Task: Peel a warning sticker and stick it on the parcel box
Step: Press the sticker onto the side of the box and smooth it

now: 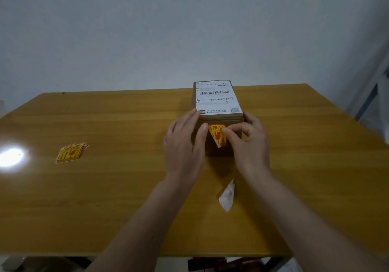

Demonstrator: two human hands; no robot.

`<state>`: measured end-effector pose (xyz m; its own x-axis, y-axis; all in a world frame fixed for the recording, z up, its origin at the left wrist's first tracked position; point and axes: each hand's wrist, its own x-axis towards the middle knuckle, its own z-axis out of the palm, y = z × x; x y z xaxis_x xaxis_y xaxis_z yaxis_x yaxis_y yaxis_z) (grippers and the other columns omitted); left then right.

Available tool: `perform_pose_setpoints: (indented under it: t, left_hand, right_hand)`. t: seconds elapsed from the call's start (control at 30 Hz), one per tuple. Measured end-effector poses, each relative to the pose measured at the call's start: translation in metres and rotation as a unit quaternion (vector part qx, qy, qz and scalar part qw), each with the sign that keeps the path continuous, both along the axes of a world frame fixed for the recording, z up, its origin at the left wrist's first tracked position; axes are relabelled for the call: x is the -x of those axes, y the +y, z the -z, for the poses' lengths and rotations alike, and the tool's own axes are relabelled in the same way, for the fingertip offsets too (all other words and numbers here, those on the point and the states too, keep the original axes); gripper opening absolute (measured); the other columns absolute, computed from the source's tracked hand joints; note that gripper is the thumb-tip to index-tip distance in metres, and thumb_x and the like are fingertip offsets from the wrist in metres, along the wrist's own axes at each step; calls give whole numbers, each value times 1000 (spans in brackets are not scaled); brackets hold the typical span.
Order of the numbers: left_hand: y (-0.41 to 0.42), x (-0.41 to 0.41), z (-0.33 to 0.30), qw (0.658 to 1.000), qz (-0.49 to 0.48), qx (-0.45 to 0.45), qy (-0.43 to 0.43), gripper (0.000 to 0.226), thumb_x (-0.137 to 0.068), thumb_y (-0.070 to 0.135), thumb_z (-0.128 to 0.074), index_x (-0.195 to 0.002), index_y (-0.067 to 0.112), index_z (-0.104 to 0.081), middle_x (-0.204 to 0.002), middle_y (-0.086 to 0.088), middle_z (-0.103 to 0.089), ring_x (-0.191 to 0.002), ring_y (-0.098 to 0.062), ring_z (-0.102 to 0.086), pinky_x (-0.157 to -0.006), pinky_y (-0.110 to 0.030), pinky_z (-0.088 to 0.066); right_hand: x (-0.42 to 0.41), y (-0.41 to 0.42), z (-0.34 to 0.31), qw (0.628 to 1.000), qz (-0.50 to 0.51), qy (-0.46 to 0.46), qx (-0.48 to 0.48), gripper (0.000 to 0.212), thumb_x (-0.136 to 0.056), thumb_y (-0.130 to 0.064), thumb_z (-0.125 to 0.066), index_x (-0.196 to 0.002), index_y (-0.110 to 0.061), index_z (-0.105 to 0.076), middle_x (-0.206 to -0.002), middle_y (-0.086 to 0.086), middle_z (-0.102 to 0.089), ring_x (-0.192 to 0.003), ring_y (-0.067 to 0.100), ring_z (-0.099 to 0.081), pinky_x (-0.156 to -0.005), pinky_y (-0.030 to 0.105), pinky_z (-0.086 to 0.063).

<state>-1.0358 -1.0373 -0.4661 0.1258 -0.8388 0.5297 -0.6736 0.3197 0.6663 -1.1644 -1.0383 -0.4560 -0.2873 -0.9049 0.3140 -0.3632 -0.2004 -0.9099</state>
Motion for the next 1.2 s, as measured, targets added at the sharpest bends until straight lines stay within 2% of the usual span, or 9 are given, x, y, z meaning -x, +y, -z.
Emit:
perform_pose_setpoints:
  t: [0.07,0.17,0.23,0.43,0.67,0.87,1.2]
  left_hand:
    - [-1,1,-1,1000,-1,-2,6,54,-89,52,-35,-135,26,-45,-141,10,-48,-133,-15,-36,-106,-47,-36]
    - [-2,4,-2,1000,-3,-9,22,46,-91,37,-53,-135,24,-47,-141,8,-48,-131,-11,-39,-106,-46,-38]
    - [-3,5,-2,999,-8,-12,30,48,-89,31,-57,-135,23,-47,-141,8,-48,-131,-9,-39,-107,-45,-37]
    - [-6,4,0,999,-17,-9,27,47,-88,26,-60,-134,24,-48,-140,9,-49,-129,-9,-43,-105,-46,-40]
    - [-7,4,1,999,-33,3,16,49,-85,23,-64,-132,25,-49,-137,10,-51,-126,-9,-45,-102,-45,-42]
    - [-9,6,1,999,-38,19,25,47,-83,19,-66,-128,23,-53,-135,8,-54,-123,-11,-49,-100,-44,-45]
    - [-11,10,1,997,-58,38,42,41,-82,18,-67,-122,22,-57,-129,7,-57,-117,-13,-53,-96,-44,-47]
  right_hand:
    - [1,-2,1,1000,10,8,1,7,-81,-18,-70,-76,-23,-68,-137,-5,-49,-130,10,-37,-107,34,-37]
    - [-1,-3,2,1000,22,4,1,5,-81,-18,-70,-78,-21,-68,-135,-5,-49,-129,10,-38,-104,29,-38]
    - [-4,-4,2,1000,31,-3,3,2,-81,-18,-70,-79,-19,-69,-134,-5,-50,-127,10,-40,-103,28,-39]
    - [-4,-5,1,999,37,-3,-2,2,-82,-19,-69,-81,-17,-70,-130,-7,-50,-118,3,-38,-102,27,-39]
    - [-5,-6,-1,999,42,-2,-14,2,-82,-19,-69,-83,-17,-70,-131,-6,-49,-124,7,-39,-93,19,-35]
    - [-4,-8,0,999,45,-8,-6,2,-82,-19,-69,-81,-18,-70,-130,-6,-50,-114,1,-37,-97,23,-39]
    - [-7,-8,1,998,52,-18,-9,3,-81,-19,-70,-79,-20,-68,-129,-7,-50,-114,1,-37,-101,28,-41]
